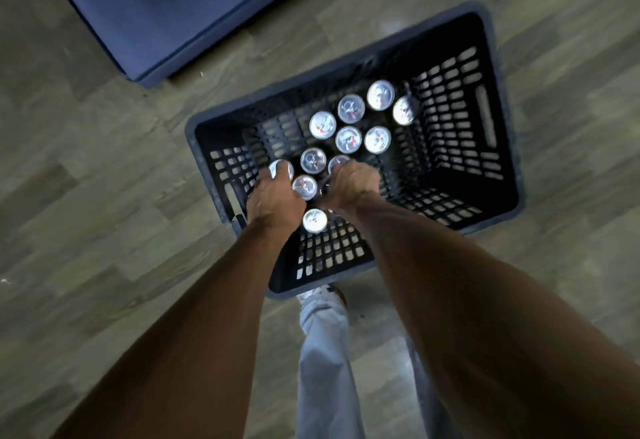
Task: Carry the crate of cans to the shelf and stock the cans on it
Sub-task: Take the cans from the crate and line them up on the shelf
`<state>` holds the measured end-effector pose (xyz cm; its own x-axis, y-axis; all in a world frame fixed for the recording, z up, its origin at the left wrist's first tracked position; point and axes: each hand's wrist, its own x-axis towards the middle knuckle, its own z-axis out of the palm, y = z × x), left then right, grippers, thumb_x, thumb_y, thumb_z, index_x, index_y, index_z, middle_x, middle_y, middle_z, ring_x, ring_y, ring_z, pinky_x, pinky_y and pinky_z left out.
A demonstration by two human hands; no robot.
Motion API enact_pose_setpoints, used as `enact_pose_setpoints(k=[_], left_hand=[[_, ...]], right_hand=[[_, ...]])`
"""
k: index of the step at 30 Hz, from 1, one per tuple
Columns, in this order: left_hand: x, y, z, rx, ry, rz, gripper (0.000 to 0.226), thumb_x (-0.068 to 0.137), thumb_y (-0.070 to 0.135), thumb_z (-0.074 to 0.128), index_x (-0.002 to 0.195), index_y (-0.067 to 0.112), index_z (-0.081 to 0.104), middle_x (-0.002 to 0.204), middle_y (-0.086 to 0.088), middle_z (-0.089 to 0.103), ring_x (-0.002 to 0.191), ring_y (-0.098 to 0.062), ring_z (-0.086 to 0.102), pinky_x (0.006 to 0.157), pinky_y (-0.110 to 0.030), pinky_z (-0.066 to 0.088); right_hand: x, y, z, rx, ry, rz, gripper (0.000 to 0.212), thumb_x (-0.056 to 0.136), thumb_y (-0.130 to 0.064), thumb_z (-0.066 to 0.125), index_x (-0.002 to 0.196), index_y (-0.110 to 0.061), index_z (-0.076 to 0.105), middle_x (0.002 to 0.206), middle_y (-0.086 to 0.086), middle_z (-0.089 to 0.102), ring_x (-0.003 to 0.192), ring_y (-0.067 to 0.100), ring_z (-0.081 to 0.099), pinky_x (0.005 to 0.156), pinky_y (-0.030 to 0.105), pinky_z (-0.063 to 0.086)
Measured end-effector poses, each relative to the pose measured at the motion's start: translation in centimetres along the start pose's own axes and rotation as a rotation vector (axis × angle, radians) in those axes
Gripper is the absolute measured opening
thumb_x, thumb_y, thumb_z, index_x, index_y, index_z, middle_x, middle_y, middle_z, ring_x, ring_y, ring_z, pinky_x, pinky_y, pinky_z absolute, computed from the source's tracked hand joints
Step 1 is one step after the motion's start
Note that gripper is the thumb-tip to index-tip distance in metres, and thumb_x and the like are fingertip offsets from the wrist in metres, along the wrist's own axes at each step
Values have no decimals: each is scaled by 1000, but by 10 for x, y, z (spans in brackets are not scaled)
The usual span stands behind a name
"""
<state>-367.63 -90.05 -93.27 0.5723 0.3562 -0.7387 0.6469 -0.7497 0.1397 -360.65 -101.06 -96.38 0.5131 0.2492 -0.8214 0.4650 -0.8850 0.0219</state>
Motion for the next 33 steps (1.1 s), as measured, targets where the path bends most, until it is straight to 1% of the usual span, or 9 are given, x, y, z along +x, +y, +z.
enact_pose_setpoints(k=[5, 12, 16, 18, 21, 22, 26, 29, 33], left_hand=[[-30, 47, -101, -138, 2, -23, 42, 92, 17, 54, 133, 13, 46, 130, -20, 54, 121, -39, 51, 93, -41, 43], [-108, 87, -311, -268, 210, -70, 41, 93, 18, 48, 134, 21, 55, 131, -16, 60, 122, -37, 52, 100, -37, 42], [-168, 112, -420, -841, 178, -175, 47, 78, 56, 52, 104, 19, 63, 111, -17, 67, 100, -35, 63, 76, -38, 52], [-211, 135, -468, -1079, 17, -209, 40, 95, 56, 42, 101, 20, 58, 90, -11, 67, 79, -29, 62, 59, -29, 40], [-269, 166, -531, -1395, -131, -94, 56, 98, 59, 27, 94, 16, 63, 71, -11, 70, 66, -30, 65, 51, -21, 36], [-282, 173, -549, -1515, -133, -49, 60, 98, 59, 25, 96, 13, 64, 73, -14, 69, 64, -31, 67, 47, -20, 36], [-340, 192, -609, -1759, 3, 110, 59, 102, 57, 24, 104, 11, 61, 78, -16, 66, 57, -26, 63, 44, -20, 37], [-368, 196, -642, -1854, 193, 219, 44, 100, 52, 41, 107, 13, 61, 85, -11, 66, 62, -19, 60, 53, -25, 43], [-394, 201, -672, -1789, 289, 325, 25, 94, 27, 62, 110, 9, 60, 88, -6, 65, 67, -11, 60, 62, -22, 47]], right_hand=[[-49, 14, -144, 63, 8, -106, 74, 78, -60, 67, 136, -16, 52, 139, 7, 55, 130, 24, 53, 98, 33, 46], [-183, 52, -366, 200, 28, -253, 81, 75, -63, 69, 139, -16, 50, 136, 4, 53, 126, 24, 51, 100, 31, 43], [-265, 70, -477, 349, 99, -321, 65, 65, -67, 71, 113, -23, 65, 113, -3, 56, 114, 19, 55, 98, 34, 47], [-310, 75, -529, 479, 100, -387, 46, 74, -55, 73, 102, -19, 67, 100, -2, 55, 102, 19, 57, 87, 30, 48], [-379, 70, -599, 584, 200, -465, 35, 79, -50, 71, 77, -16, 64, 72, 0, 55, 69, 18, 57, 53, 18, 43], [-396, 66, -619, 603, 247, -478, 37, 77, -53, 70, 72, -17, 64, 68, -1, 56, 66, 17, 56, 52, 19, 43], [-454, 60, -682, 761, 375, -482, 48, 82, -60, 59, 87, -13, 69, 71, 6, 61, 61, 20, 57, 61, 27, 46], [-485, 53, -711, 979, 374, -511, 49, 86, -58, 60, 105, -14, 68, 88, 7, 67, 74, 22, 66, 76, 31, 55], [-509, 34, -727, 1162, 410, -667, 55, 68, -59, 77, 94, -12, 67, 90, 5, 70, 79, 21, 69, 76, 38, 59]])
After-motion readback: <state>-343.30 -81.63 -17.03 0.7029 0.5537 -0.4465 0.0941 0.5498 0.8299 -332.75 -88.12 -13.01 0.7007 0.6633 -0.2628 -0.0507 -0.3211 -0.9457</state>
